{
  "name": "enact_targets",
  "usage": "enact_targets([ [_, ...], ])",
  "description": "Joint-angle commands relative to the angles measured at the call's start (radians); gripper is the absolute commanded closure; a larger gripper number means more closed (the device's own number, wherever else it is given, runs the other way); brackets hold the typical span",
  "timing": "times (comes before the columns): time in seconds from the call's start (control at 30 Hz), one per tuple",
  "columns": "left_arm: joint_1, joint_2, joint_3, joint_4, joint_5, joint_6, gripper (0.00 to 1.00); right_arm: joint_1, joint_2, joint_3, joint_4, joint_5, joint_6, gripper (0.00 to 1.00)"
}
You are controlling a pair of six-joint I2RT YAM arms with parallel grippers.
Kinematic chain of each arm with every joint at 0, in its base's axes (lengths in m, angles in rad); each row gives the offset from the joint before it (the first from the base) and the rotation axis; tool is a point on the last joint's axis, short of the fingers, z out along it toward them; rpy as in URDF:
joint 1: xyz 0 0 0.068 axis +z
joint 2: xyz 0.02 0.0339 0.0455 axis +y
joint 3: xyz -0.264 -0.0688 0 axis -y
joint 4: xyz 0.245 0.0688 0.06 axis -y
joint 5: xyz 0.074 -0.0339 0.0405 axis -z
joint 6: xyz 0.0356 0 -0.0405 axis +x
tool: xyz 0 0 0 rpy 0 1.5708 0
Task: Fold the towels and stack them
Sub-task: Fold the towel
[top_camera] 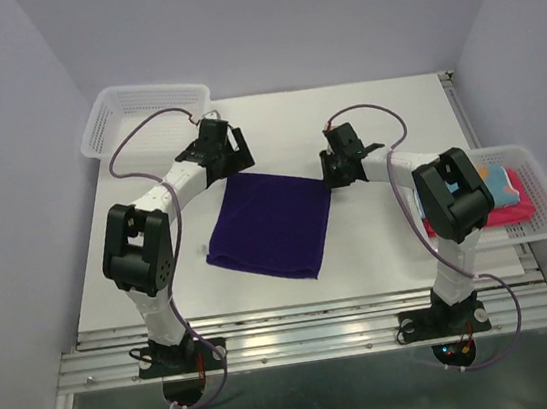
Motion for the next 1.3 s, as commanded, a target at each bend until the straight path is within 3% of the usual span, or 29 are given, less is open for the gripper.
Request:
enact_targets([
  [0.0, 0.025, 0.005, 0.041, 0.008, 0.012, 0.024, 0.01, -0.010, 0.010, 0.024, 0.013, -0.022, -0.026, 0.88],
  [0.07, 0.030, 0.014, 0.041, 0.008, 0.018, 0.026, 0.02, -0.016, 0.016, 0.033, -0.010, -0.023, -0.033, 0.97],
  [0.13, 0.034, 0.020, 0.044, 0.011, 0.032, 0.023, 0.05, -0.023, 0.024, 0.050, -0.036, -0.022, -0.061, 0.99],
  [0.5, 0.034, 0.137, 0.136, 0.011, 0.122, 0.061, 0.19, -0.107, 0.090, 0.220, -0.101, -0.023, -0.303, 0.99],
  [0.67, 0.033, 0.214, 0.191, 0.003, 0.145, 0.073, 0.26, -0.110, 0.123, 0.277, -0.128, -0.068, -0.331, 0.99],
  [0.73, 0.034, 0.243, 0.219, -0.011, 0.156, 0.076, 0.34, -0.108, 0.133, 0.283, -0.131, -0.074, -0.328, 0.99],
  [1.07, 0.033, 0.309, 0.248, -0.025, 0.162, 0.082, 0.53, -0.125, 0.130, 0.275, -0.139, -0.071, -0.319, 0.99],
  [1.27, 0.033, 0.382, 0.326, -0.041, 0.159, 0.073, 0.72, -0.127, 0.101, 0.249, -0.136, -0.086, -0.328, 0.99],
])
